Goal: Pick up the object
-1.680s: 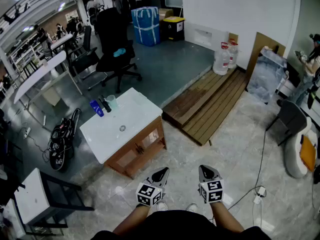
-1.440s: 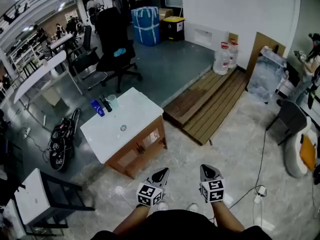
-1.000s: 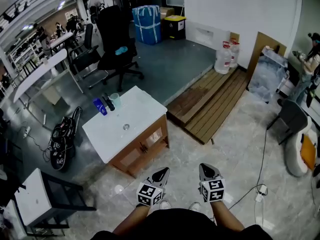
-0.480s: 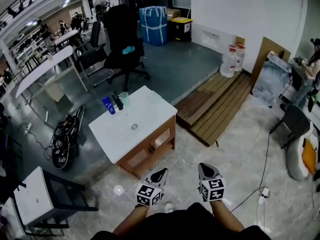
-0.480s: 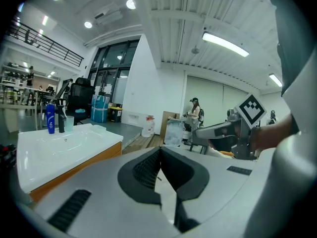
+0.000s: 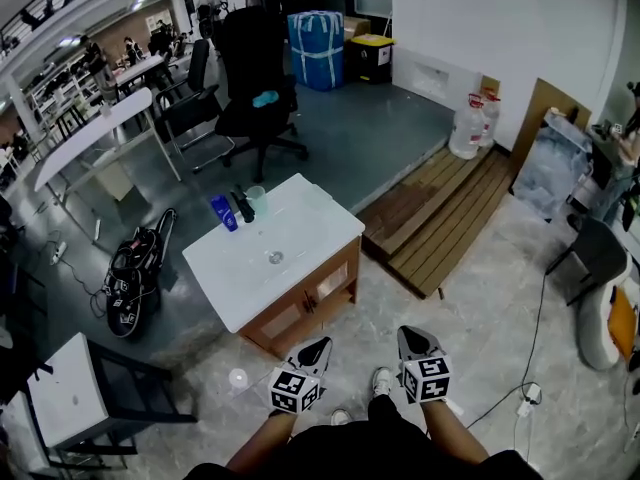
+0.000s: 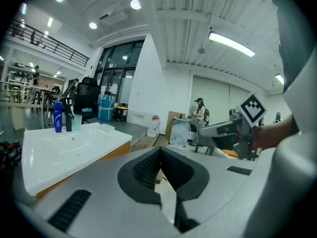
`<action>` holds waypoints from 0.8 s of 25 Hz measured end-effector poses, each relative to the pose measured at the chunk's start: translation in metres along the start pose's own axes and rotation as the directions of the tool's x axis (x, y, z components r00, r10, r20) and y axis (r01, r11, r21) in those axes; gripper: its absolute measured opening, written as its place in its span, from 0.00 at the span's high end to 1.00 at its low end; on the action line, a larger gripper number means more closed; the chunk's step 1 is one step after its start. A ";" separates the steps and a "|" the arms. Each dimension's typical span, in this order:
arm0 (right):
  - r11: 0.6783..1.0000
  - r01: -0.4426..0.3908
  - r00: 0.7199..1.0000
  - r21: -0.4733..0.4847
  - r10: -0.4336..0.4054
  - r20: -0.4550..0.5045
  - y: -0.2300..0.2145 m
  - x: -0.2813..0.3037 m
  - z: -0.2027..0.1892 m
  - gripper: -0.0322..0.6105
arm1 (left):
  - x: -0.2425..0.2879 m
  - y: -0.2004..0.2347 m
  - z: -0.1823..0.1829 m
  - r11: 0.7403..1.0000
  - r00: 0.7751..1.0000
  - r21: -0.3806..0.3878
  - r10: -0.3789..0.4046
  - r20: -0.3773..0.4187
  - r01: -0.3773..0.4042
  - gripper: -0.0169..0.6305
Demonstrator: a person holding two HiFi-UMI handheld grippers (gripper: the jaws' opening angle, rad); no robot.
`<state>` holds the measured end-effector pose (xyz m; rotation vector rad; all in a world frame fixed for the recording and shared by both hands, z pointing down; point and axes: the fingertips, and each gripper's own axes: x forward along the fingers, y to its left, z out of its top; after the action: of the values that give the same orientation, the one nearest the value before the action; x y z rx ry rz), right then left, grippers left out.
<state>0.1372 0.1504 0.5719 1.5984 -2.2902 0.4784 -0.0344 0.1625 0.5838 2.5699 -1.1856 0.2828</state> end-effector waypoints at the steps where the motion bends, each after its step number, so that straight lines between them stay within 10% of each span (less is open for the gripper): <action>1: 1.000 -0.006 1.000 -0.003 0.006 0.003 0.000 0.004 0.003 0.92 | 0.003 0.003 0.001 1.000 1.000 -0.001 0.004 -0.001 -0.004 0.95; 20: 0.996 -0.079 0.997 -0.029 0.079 0.005 -0.075 0.082 0.047 0.92 | 0.102 0.032 0.047 0.995 0.995 0.001 0.095 0.022 -0.095 0.95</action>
<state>0.1781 0.0364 0.5722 1.5028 -2.3616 0.4580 0.0091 0.0543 0.5762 2.5288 -1.3192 0.2772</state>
